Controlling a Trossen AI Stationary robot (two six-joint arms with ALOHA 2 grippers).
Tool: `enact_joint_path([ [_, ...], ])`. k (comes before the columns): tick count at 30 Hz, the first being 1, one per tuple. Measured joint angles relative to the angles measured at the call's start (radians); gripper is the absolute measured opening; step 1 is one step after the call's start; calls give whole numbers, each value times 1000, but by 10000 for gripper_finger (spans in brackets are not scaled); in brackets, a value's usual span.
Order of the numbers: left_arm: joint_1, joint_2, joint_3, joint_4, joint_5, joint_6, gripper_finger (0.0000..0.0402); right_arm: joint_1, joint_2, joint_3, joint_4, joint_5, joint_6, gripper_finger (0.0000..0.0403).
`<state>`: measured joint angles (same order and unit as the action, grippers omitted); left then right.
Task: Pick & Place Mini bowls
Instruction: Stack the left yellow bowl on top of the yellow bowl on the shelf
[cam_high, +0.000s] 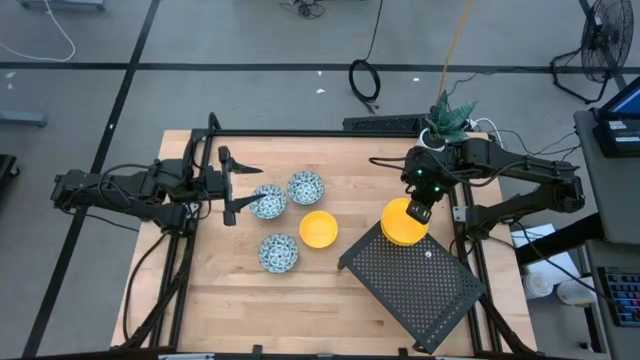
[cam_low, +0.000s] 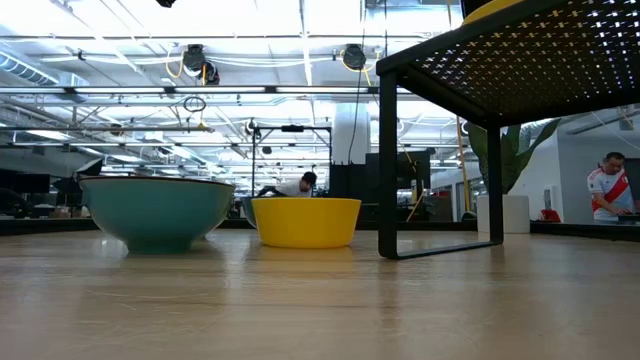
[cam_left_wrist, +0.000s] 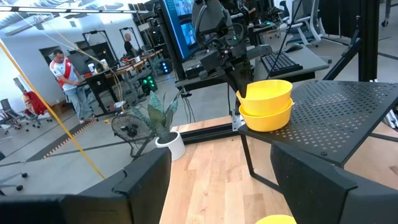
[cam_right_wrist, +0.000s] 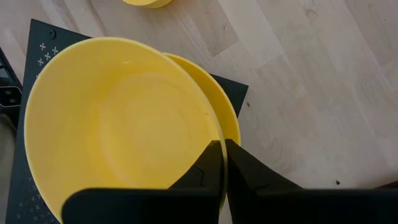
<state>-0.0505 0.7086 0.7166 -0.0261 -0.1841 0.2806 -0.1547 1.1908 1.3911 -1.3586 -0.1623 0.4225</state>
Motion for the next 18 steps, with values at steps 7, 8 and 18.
enact_joint_path([
  [7,0,0,0,0,0,0,273,0,3,0,0,3,-5,0],
  [8,0,0,0,0,0,0,274,0,3,0,0,3,-9,0],
  [18,0,0,0,0,0,0,273,0,3,0,0,5,-12,0],
])
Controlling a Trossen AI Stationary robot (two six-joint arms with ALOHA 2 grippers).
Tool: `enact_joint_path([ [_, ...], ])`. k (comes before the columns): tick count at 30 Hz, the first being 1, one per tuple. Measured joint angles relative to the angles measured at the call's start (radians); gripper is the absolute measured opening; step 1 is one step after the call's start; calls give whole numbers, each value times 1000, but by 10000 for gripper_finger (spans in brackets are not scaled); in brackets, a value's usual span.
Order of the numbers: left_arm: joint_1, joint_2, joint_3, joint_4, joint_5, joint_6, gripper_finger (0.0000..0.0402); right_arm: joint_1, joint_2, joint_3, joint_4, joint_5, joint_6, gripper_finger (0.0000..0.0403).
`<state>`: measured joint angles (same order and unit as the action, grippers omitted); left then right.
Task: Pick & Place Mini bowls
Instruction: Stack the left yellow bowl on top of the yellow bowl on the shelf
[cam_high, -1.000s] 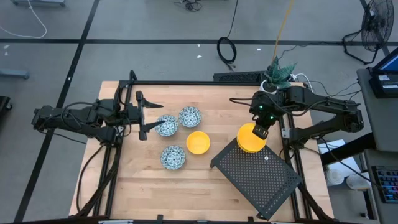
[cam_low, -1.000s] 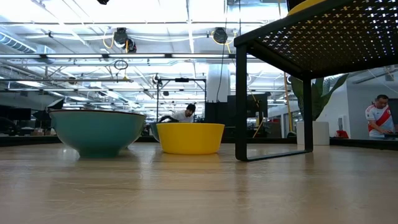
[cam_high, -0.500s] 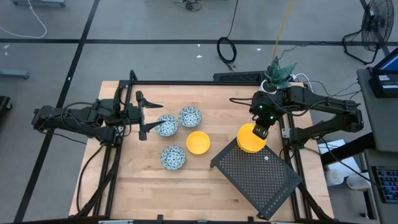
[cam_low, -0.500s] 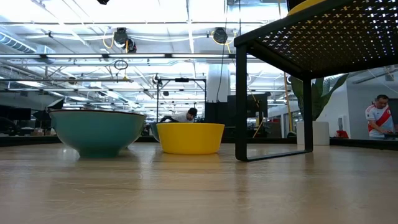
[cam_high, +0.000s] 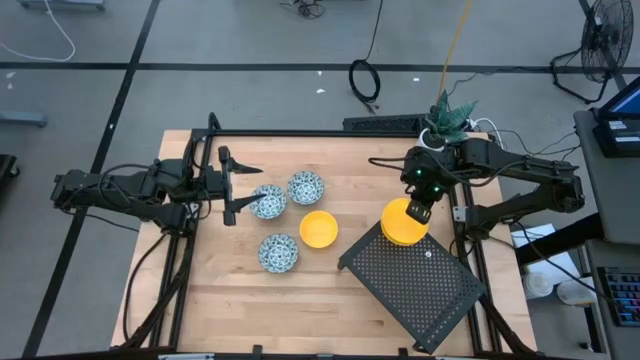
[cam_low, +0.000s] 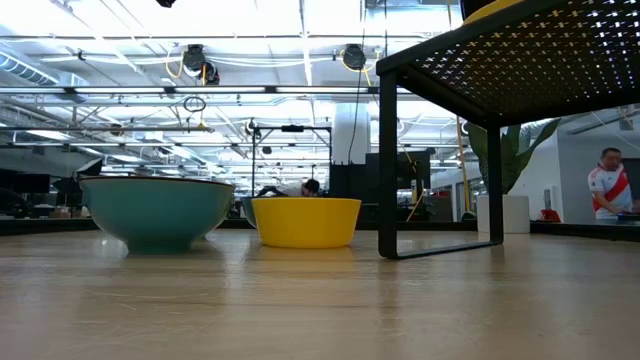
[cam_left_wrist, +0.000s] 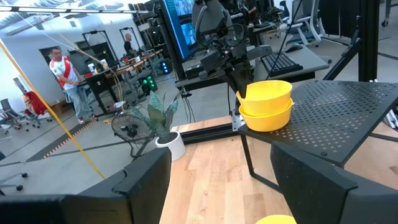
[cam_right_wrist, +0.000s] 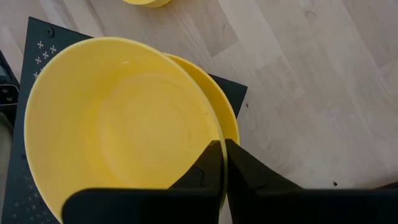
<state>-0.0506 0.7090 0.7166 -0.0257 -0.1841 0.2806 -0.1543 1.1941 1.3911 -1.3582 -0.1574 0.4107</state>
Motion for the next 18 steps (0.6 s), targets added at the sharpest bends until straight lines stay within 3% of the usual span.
enact_joint_path([
  [18,0,0,0,-1,0,0,274,0,11,-29,4,2,2,0],
])
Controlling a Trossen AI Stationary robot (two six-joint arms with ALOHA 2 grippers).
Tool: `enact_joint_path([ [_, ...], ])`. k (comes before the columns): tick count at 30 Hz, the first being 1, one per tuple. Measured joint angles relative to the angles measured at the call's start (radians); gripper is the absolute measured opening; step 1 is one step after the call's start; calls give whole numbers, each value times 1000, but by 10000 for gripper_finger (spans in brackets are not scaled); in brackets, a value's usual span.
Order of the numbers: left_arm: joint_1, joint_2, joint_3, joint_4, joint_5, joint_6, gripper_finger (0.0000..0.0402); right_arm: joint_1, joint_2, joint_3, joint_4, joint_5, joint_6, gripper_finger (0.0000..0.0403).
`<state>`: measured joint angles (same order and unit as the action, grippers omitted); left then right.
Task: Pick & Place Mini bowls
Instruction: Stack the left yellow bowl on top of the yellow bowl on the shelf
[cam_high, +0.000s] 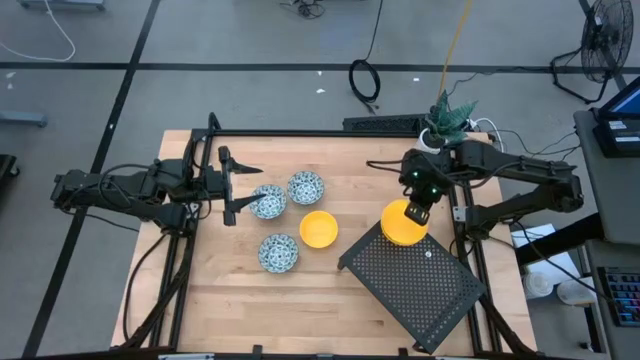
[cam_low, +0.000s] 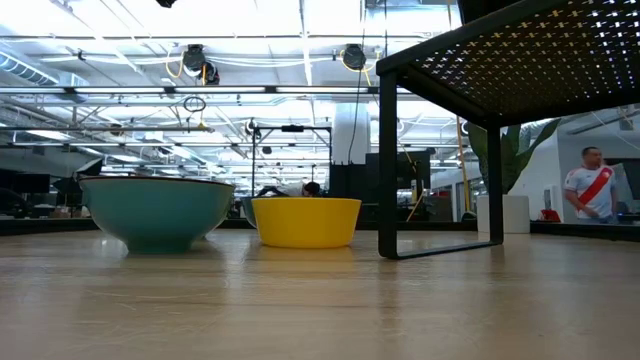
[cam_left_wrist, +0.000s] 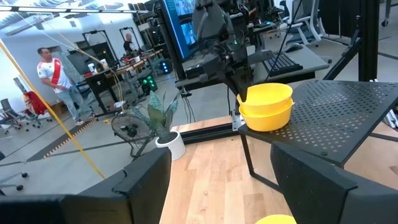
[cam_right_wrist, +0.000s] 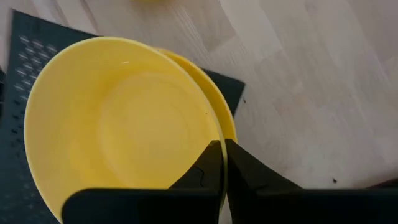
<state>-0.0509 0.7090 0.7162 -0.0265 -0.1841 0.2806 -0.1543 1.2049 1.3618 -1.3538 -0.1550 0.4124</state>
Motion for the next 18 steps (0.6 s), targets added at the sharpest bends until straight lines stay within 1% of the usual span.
enact_joint_path([
  [6,0,0,0,0,0,0,274,0,0,-50,27,-6,-8,0],
  [15,0,0,0,0,0,0,274,0,0,-52,41,-7,15,0],
  [18,0,0,0,0,0,0,274,0,0,-52,41,-7,21,6],
])
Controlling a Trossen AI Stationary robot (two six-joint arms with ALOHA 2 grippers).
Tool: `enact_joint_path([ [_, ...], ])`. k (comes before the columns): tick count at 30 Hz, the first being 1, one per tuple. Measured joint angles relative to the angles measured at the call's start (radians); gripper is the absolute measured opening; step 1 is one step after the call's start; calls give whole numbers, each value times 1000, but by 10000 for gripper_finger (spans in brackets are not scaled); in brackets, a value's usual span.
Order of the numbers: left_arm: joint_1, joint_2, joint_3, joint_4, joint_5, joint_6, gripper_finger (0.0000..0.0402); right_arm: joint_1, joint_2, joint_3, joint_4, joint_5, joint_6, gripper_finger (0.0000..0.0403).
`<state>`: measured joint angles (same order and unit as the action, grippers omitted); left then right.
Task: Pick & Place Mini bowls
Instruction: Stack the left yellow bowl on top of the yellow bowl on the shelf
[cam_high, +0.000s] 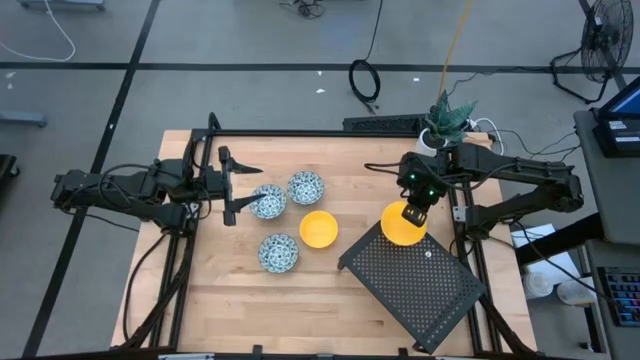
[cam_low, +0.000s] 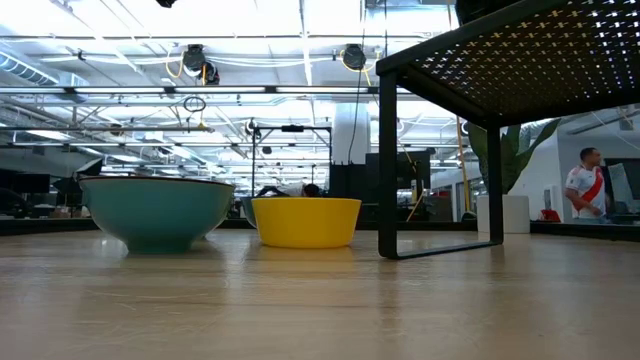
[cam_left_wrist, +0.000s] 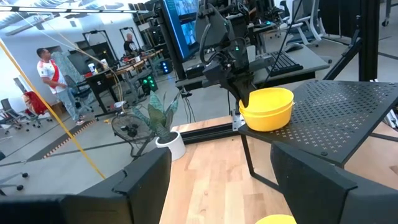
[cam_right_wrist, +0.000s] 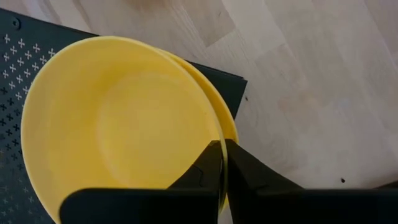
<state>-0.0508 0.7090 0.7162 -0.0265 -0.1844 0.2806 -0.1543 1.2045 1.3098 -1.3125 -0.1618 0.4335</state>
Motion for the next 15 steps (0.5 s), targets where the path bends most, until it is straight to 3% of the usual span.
enact_joint_path([
  [8,0,0,0,0,0,0,274,0,0,0,8,0,28,41],
  [15,0,0,0,0,0,0,273,0,0,0,31,0,53,94],
])
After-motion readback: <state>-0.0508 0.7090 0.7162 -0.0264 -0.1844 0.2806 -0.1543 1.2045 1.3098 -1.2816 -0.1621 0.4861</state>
